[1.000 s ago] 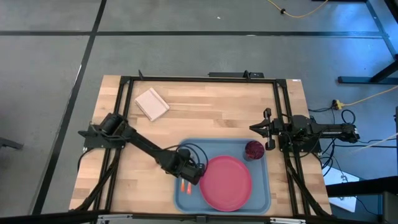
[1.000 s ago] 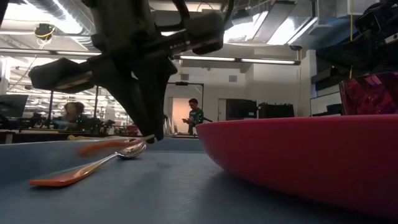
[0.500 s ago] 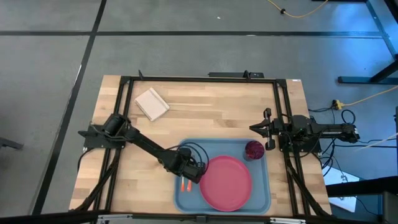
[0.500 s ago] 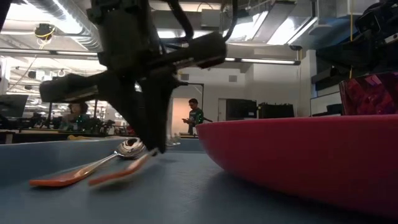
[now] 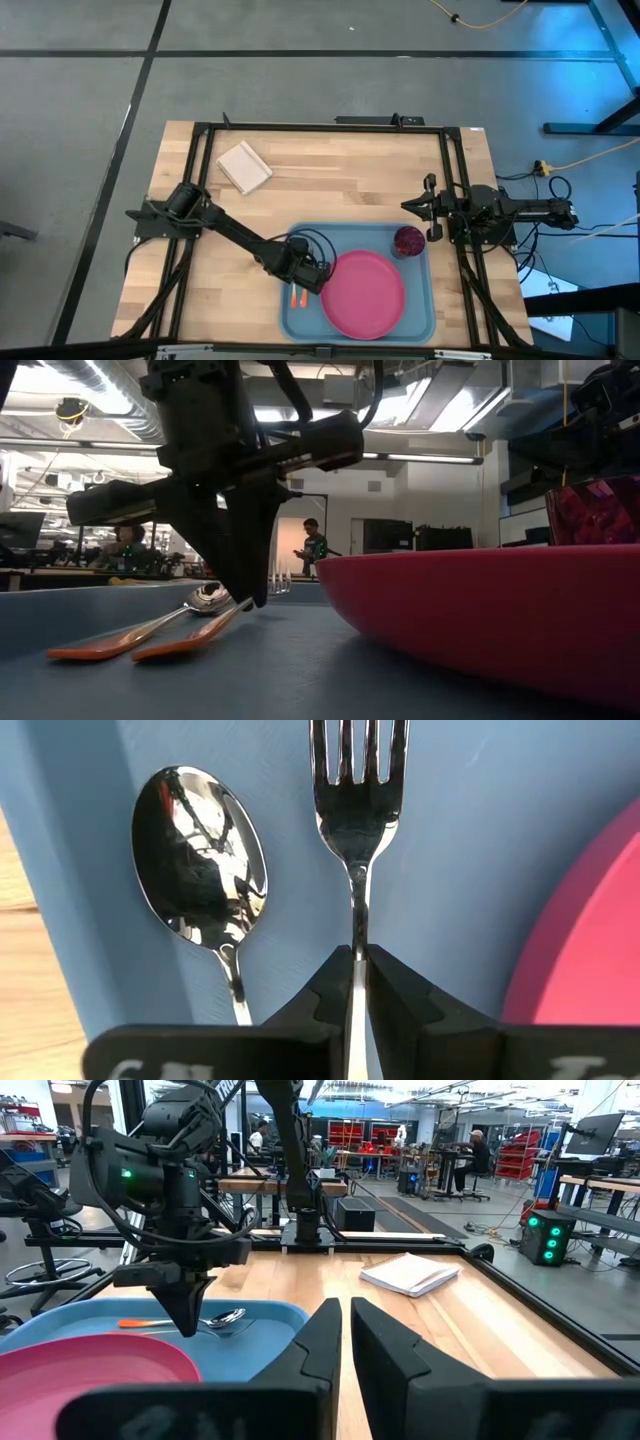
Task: Pick and place plate/cup/fork/spoon on tray
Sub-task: Put the orange fork on the serving tray between the orange spoon and the pink plate
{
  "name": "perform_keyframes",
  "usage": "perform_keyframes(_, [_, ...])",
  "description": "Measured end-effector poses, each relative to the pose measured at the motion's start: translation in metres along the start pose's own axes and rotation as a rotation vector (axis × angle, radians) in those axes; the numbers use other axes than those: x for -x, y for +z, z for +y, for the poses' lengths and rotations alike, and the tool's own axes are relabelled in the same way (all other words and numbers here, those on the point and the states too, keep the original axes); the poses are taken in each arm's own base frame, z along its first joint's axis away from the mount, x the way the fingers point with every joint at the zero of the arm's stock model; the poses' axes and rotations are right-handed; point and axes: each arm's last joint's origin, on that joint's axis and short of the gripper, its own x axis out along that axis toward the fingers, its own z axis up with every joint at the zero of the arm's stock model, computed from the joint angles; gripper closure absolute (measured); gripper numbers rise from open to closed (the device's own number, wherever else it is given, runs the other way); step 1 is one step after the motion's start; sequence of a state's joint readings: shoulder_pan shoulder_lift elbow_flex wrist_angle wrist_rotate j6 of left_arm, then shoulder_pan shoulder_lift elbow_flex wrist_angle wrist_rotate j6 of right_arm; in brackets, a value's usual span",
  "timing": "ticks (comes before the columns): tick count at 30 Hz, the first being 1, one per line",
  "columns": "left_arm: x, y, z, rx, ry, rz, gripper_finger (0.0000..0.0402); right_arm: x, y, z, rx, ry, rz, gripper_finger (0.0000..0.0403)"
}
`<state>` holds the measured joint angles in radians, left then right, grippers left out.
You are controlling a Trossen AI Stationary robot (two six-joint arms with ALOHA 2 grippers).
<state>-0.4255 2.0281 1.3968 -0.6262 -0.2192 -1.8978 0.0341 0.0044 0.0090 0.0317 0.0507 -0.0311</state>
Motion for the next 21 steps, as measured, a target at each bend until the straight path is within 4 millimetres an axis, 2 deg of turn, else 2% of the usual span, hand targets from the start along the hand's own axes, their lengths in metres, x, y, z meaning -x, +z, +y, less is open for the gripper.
perform_keyframes(21, [0.0001, -0.0008, -0.0012, 0.004, -0.012, 0.009, 0.0378, 0.0, 0.0, 0.0, 0.0, 0.0, 0.0, 0.037])
